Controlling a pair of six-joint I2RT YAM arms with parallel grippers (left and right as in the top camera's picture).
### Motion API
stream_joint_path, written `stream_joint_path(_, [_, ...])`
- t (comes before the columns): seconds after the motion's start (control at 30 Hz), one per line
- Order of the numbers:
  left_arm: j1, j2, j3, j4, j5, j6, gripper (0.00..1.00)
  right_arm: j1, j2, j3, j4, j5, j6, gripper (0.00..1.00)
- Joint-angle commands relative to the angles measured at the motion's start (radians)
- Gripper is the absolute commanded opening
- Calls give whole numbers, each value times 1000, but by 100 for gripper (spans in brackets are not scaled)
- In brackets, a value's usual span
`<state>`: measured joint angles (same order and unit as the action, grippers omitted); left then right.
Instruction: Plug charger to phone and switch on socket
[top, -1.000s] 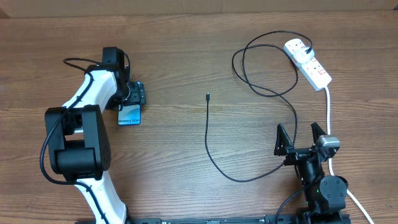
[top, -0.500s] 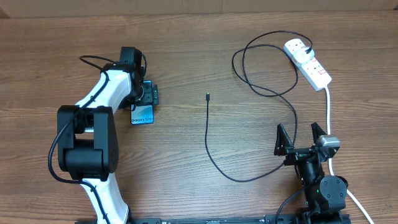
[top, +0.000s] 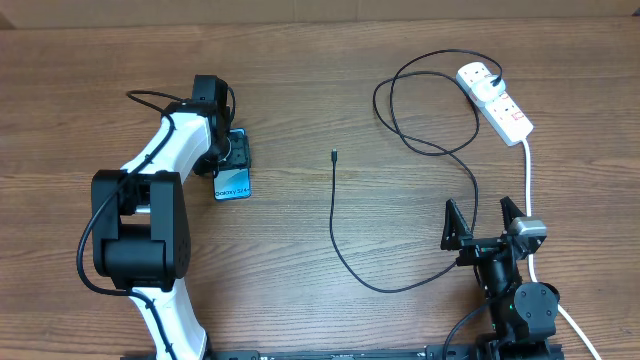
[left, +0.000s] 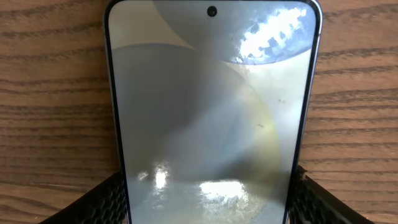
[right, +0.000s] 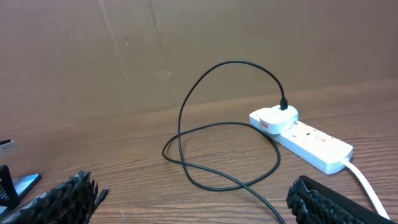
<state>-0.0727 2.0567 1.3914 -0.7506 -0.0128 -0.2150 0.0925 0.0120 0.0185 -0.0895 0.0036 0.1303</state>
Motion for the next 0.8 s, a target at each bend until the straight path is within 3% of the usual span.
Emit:
stream_joint_path(0.0, [-13,57,-54,0,80,-29,51,3,-9,-11,6,-5,-1,100])
stream_joint_path(0.5, [-13,56,-23,-30,80,-29,47,4,-9,-11,6,-5,-1,100])
stream_joint_path(0.63, [-10,56,42,-80,77,-25,48,3,-9,-11,6,-5,-1,100])
stream_joint_path(0.77, [-10,56,122,-142,76,-25,42,3,-9,-11,6,-5,-1,100])
